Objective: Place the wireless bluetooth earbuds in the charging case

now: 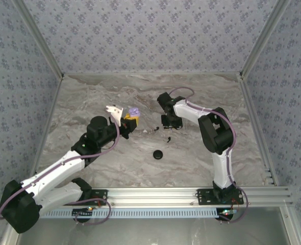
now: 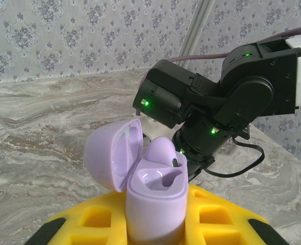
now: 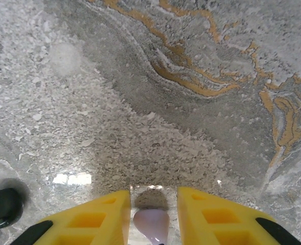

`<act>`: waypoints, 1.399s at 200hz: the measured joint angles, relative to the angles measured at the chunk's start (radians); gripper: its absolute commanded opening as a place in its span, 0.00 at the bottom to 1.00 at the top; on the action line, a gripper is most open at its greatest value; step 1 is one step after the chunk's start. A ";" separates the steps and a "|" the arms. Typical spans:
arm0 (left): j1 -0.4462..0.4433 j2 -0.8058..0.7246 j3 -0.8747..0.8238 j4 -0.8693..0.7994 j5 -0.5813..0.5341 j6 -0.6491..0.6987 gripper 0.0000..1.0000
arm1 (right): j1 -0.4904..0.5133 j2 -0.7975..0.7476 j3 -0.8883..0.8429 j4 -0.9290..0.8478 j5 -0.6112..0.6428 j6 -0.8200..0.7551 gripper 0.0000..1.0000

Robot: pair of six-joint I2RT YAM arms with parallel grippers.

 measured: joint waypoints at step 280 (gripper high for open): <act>-0.002 0.172 -0.042 0.164 0.043 -0.053 0.21 | -0.015 -0.058 -0.068 0.058 -0.038 -0.100 0.21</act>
